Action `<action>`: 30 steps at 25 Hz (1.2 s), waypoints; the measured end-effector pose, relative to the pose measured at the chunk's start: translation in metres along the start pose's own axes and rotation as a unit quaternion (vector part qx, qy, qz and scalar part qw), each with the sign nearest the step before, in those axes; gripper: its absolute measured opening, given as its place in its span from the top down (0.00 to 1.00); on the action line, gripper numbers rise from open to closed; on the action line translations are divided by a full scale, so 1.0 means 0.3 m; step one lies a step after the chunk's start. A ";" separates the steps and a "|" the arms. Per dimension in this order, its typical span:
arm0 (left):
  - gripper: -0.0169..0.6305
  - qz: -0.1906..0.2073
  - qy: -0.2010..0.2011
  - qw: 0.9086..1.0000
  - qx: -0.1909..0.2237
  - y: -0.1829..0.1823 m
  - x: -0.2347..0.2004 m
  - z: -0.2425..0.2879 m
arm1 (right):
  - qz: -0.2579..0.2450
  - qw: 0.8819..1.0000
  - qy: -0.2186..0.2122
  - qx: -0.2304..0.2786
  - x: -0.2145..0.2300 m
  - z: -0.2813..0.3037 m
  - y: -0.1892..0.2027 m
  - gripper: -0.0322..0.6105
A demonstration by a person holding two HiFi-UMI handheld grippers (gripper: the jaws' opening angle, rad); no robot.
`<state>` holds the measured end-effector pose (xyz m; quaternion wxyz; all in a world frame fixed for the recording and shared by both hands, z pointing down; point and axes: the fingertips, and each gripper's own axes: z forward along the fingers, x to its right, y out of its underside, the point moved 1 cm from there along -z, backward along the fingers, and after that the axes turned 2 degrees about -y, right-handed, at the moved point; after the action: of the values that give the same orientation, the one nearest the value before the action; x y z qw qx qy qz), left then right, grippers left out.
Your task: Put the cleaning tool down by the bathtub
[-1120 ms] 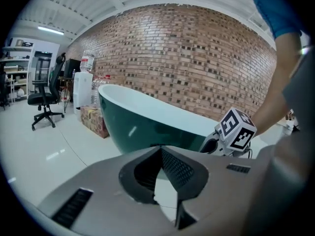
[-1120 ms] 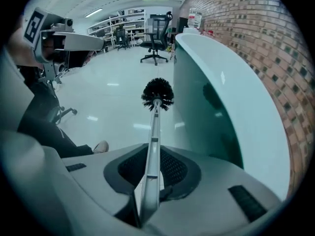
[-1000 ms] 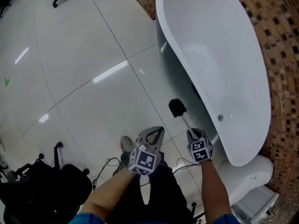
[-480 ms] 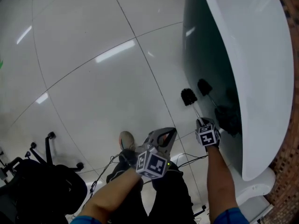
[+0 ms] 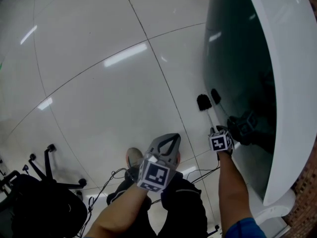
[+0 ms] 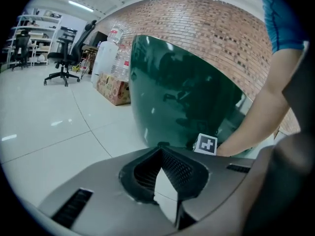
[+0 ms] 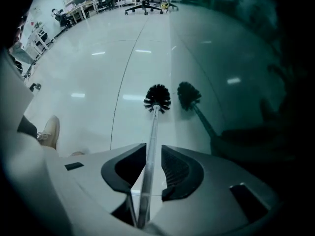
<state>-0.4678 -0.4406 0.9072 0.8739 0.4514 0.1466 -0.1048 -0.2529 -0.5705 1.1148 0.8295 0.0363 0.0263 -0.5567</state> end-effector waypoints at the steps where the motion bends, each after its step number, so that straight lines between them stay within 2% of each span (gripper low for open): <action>1: 0.98 0.000 -0.006 1.000 -0.006 -0.001 0.009 -0.009 | 0.003 1.000 0.002 0.001 0.005 -0.021 0.006 0.76; 6: 0.98 -0.011 -0.033 0.998 -0.051 0.044 0.054 -0.097 | 0.014 1.000 0.012 0.003 -0.013 -0.176 0.057 0.76; 9: 0.98 -0.013 -0.034 0.997 -0.064 0.041 0.109 -0.181 | 0.040 0.999 -0.005 0.005 -0.075 -0.275 0.134 0.83; 12: 0.98 -0.003 -0.019 0.998 -0.064 -0.029 0.182 -0.268 | 0.060 0.998 -0.026 0.013 -0.149 -0.423 0.210 0.87; 16: 0.98 0.026 0.005 0.998 -0.054 -0.166 0.199 -0.355 | 0.109 0.992 -0.041 0.046 -0.246 -0.580 0.219 0.92; 21: 0.98 0.067 0.037 0.995 -0.063 -0.302 0.322 -0.565 | 0.167 0.980 -0.044 0.101 -0.319 -0.869 0.215 0.94; 24: 0.98 0.108 0.038 0.991 -0.076 -0.365 0.381 -0.664 | 0.192 0.972 -0.038 0.133 -0.318 -1.067 0.239 0.94; 30: 0.98 0.180 0.040 0.980 -0.078 -0.575 0.445 -0.793 | 0.271 0.941 -0.031 0.201 -0.341 -1.401 0.329 0.94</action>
<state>-0.4358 -0.3507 0.5987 0.9043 0.4051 0.1051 0.0841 -0.2016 -0.4013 0.7080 0.9249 0.1908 -0.1223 -0.3053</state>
